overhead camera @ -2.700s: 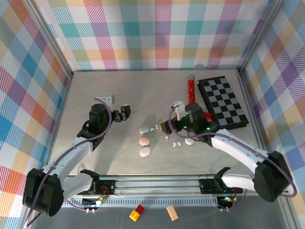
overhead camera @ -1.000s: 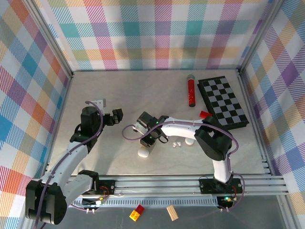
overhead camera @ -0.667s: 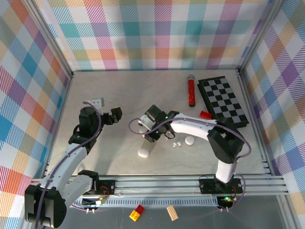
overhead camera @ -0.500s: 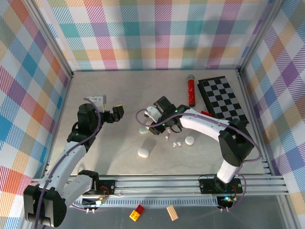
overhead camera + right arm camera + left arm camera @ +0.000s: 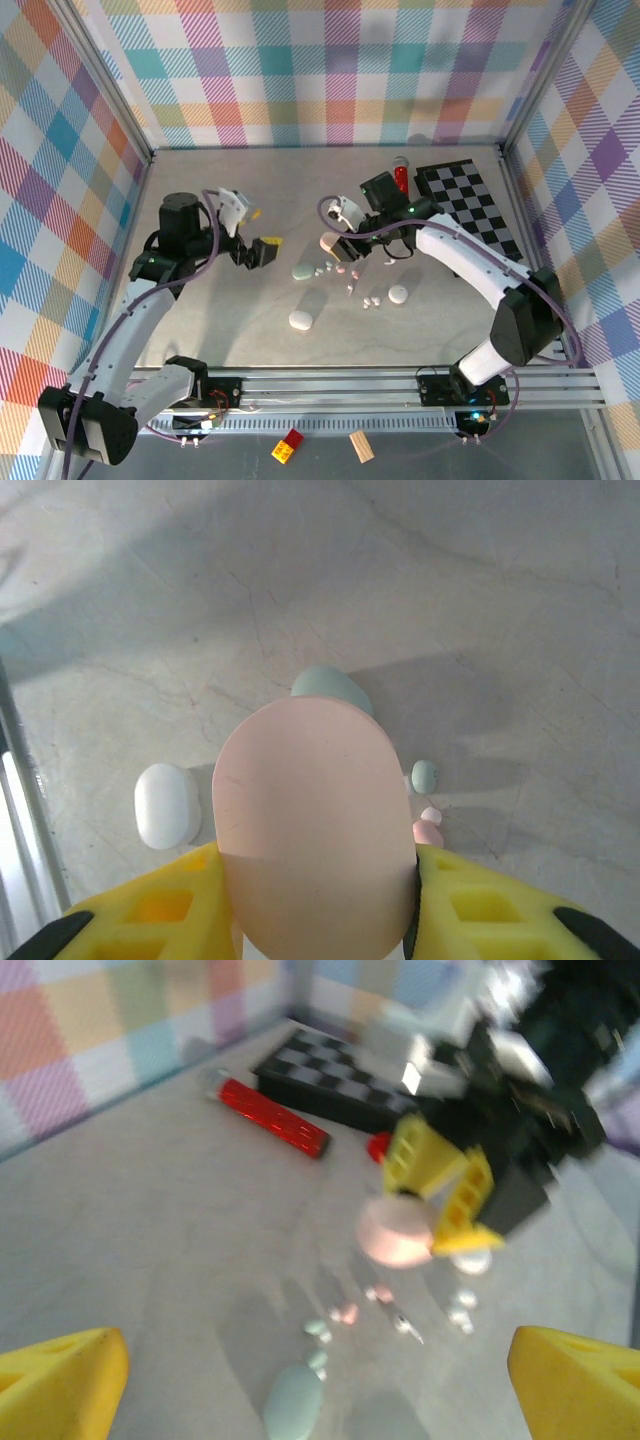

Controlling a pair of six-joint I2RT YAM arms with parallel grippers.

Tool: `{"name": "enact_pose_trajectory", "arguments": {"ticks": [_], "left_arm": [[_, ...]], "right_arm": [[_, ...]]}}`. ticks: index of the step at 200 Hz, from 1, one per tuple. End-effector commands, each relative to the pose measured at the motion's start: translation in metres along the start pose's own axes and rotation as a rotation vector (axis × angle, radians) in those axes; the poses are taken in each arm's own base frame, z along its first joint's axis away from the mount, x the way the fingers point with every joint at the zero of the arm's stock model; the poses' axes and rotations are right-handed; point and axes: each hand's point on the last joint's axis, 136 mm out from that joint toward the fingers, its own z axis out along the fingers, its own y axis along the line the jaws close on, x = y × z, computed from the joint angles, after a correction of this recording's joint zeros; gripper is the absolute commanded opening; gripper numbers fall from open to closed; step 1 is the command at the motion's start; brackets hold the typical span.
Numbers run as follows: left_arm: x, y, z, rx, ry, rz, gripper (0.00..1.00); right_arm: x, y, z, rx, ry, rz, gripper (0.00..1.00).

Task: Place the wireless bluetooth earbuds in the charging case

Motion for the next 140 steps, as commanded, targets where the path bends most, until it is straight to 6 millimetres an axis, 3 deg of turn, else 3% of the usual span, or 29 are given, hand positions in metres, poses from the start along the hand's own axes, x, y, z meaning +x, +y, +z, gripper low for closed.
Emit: {"name": "enact_pose_trajectory", "arguments": {"ticks": [1,24,94,140], "left_arm": [[0.005,-0.038,0.007,0.181,0.013,0.178,0.96],[0.004,-0.055,0.022,0.273,0.018,0.249,0.95],[-0.008,-0.07,0.056,0.44,-0.046,0.22,0.87],[-0.014,-0.082,0.067,0.537,-0.056,0.102,0.8]], "right_arm": [[-0.015,0.02,-0.022,-0.062,-0.041,-0.044,0.37],[-0.023,0.025,-0.034,-0.067,-0.074,-0.051,0.37],[-0.031,0.068,-0.07,-0.216,-0.156,-0.123,0.36],[-0.033,0.077,-0.074,-0.263,-0.179,-0.148,0.36]]}}
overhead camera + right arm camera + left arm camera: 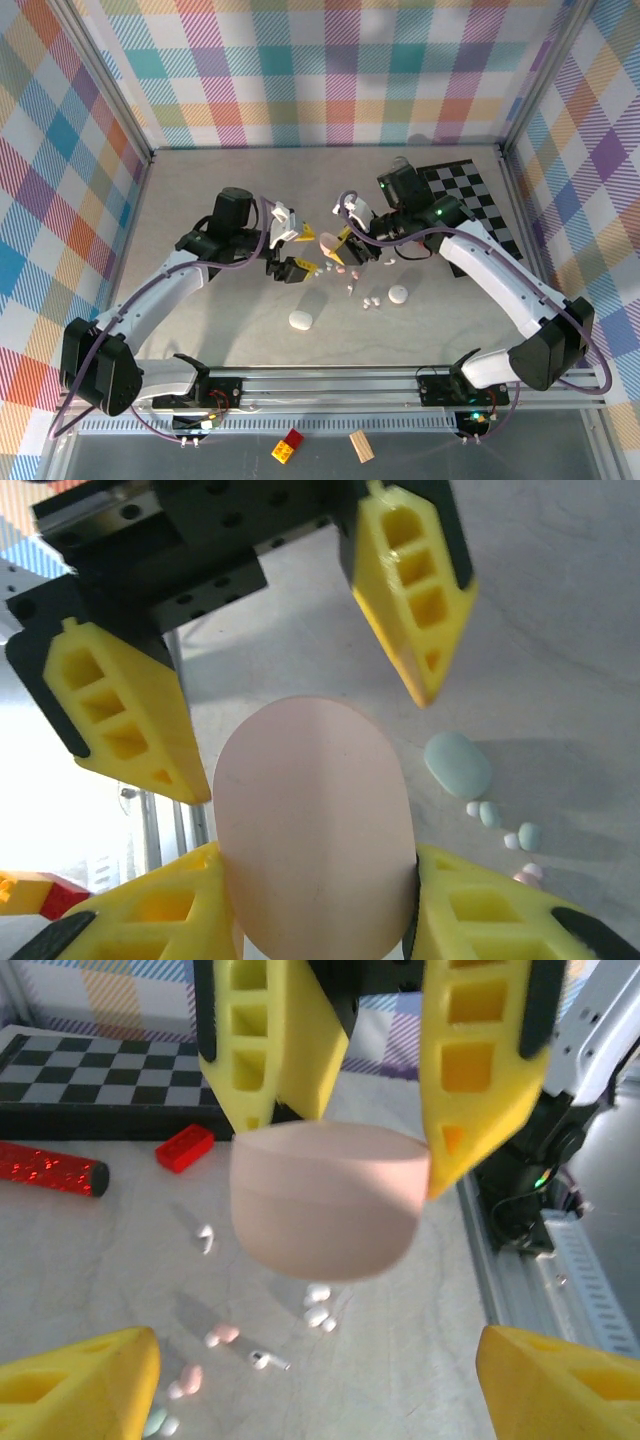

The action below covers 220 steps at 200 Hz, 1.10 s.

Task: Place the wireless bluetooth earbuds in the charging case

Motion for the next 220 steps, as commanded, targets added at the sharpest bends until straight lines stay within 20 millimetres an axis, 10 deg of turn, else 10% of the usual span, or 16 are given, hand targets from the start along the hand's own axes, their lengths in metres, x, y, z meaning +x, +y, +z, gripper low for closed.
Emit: {"name": "enact_pose_trajectory", "arguments": {"ticks": [1,220], "left_arm": [[-0.025,-0.006,0.005,0.08,-0.079,-0.013,0.8],[-0.035,-0.024,0.011,0.148,-0.096,-0.013,0.51]], "right_arm": [[-0.01,0.015,-0.008,-0.059,-0.037,-0.053,0.36],[-0.002,0.003,0.004,-0.045,0.01,-0.047,0.35]]}}
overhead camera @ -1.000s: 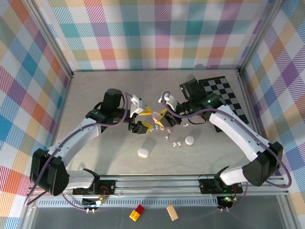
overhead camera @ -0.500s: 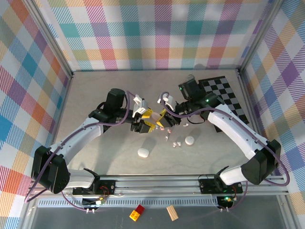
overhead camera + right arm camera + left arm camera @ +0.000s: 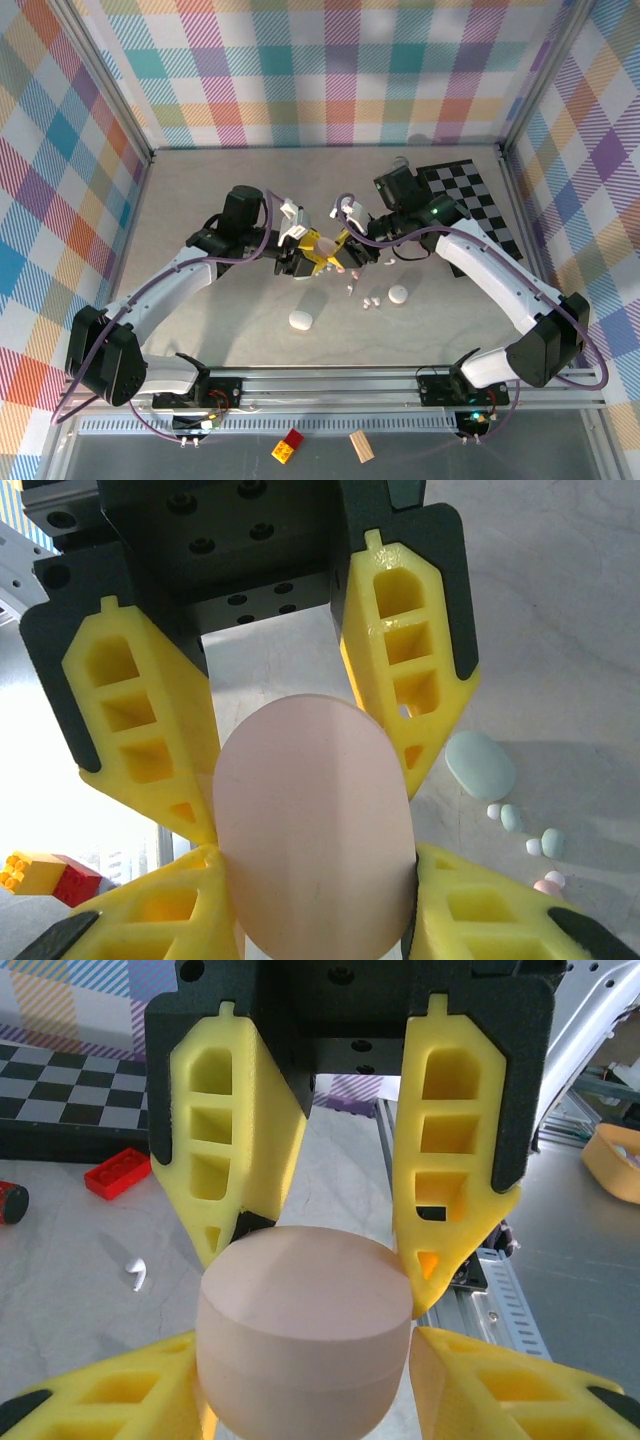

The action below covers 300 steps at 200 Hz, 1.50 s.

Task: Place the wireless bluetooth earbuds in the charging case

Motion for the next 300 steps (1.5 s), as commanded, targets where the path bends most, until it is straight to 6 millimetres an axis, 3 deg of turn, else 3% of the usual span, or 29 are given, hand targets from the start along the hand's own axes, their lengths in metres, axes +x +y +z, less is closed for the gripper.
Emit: {"name": "enact_pose_trajectory", "arguments": {"ticks": [1,66,114,236,279,300], "left_arm": [[-0.022,-0.014,-0.002,0.045,-0.045,0.072,0.5],[-0.021,-0.014,-0.001,0.05,-0.045,0.075,0.3],[-0.018,-0.013,-0.002,0.032,-0.05,0.093,0.31],[-0.015,-0.014,-0.002,0.024,-0.048,0.103,0.31],[-0.015,-0.014,-0.003,0.017,-0.049,0.107,0.31],[-0.014,-0.012,-0.003,0.006,-0.048,0.111,0.31]], "right_arm": [[-0.007,0.002,-0.002,-0.01,-0.008,-0.037,0.35],[-0.006,0.0,-0.001,-0.002,-0.006,-0.031,0.37],[-0.007,-0.003,-0.003,0.023,-0.013,-0.043,0.55],[-0.013,-0.019,-0.026,0.085,-0.116,0.027,0.58],[-0.017,-0.026,-0.033,0.119,-0.15,0.042,0.66],[-0.02,-0.016,-0.038,0.094,-0.179,0.002,0.74]]}}
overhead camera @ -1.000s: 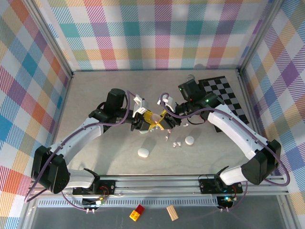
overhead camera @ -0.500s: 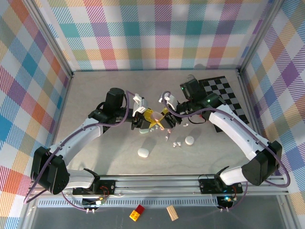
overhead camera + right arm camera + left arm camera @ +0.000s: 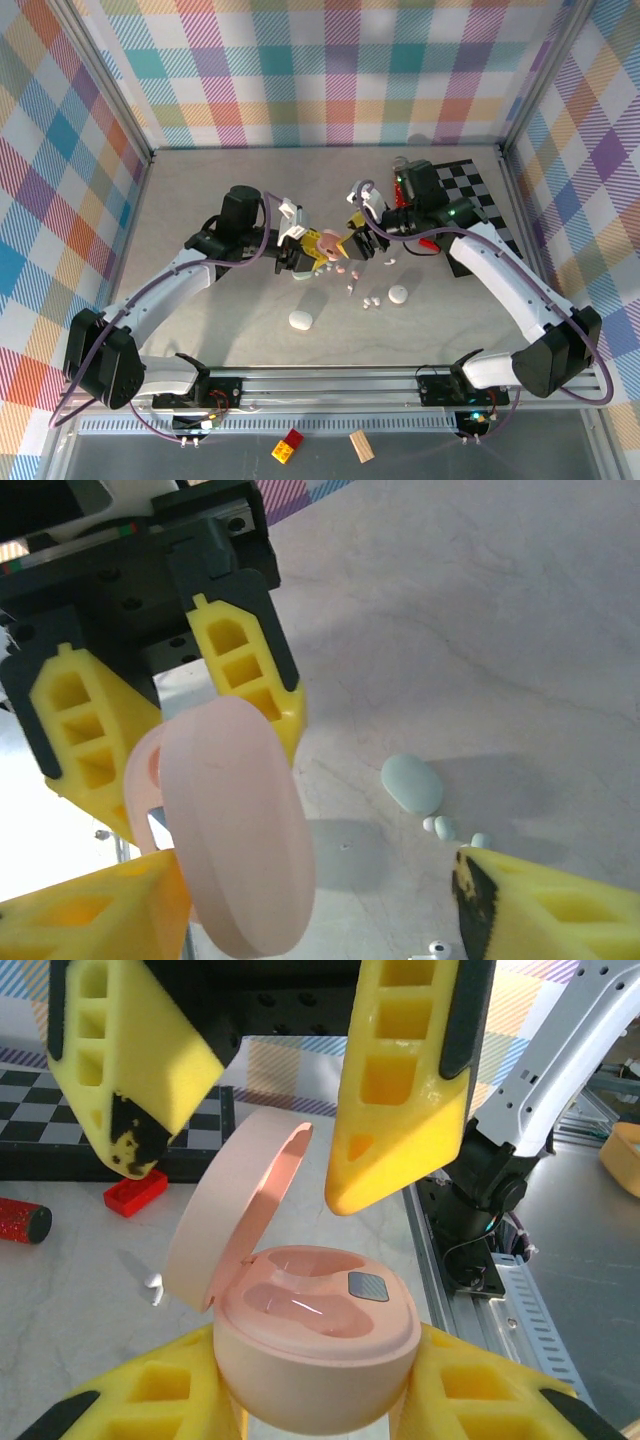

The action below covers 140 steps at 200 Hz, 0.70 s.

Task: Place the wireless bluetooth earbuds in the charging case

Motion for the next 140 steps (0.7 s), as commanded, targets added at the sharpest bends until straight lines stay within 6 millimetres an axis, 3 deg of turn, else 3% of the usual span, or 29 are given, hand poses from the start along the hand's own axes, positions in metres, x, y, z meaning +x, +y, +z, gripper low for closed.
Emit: {"name": "enact_pose_trajectory", "arguments": {"ticks": [1,35,140], "left_arm": [[-0.008,-0.012,-0.002,0.03,-0.027,0.061,0.31],[-0.008,-0.012,-0.002,0.024,-0.029,0.062,0.31],[-0.024,0.007,-0.003,-0.084,-0.153,0.05,0.32]], "right_arm": [[-0.009,0.012,-0.011,-0.028,-0.062,-0.047,0.74],[-0.016,0.014,-0.021,-0.013,-0.108,-0.065,0.78],[-0.021,-0.013,-0.039,0.104,-0.221,-0.035,0.85]]}}
